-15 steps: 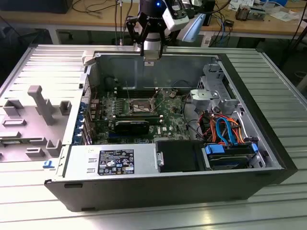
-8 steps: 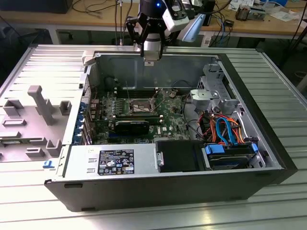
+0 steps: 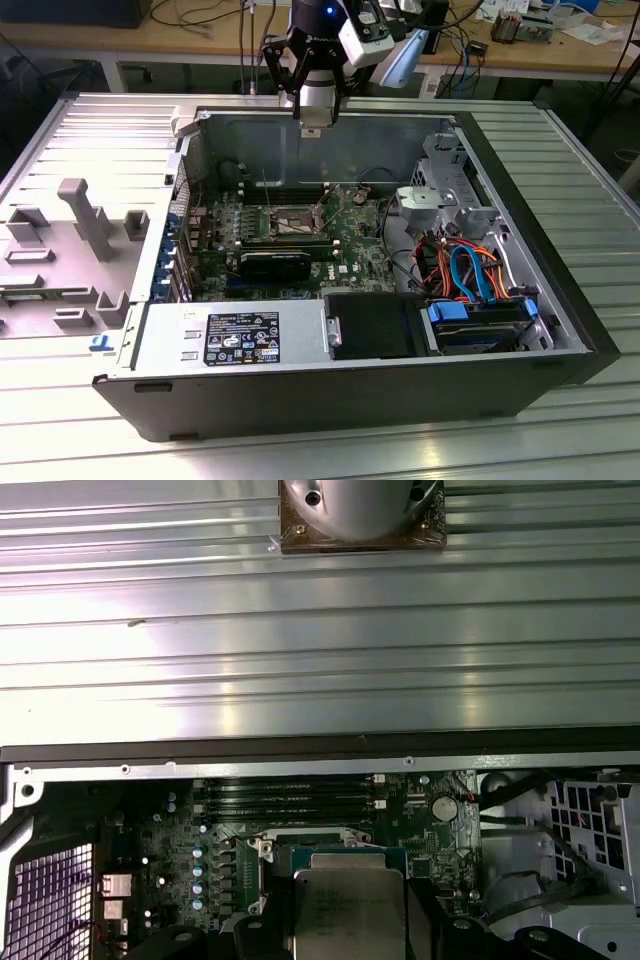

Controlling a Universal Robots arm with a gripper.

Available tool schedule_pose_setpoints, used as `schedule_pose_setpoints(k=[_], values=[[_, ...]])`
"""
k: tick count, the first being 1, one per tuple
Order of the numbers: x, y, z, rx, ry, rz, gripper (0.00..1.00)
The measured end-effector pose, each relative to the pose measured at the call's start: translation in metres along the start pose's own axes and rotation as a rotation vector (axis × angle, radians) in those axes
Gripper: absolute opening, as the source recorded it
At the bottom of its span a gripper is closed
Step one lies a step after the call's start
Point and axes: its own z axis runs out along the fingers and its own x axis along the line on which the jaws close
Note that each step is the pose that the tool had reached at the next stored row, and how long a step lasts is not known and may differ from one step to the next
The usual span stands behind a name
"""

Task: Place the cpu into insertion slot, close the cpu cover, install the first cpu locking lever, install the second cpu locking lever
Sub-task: 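Place the cpu into insertion slot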

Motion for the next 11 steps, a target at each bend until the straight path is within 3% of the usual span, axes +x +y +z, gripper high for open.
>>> schedule_pose_setpoints(k=[11], values=[[-0.0001, -0.0012, 0.0004, -0.0002, -0.0006, 0.007, 0.54]])
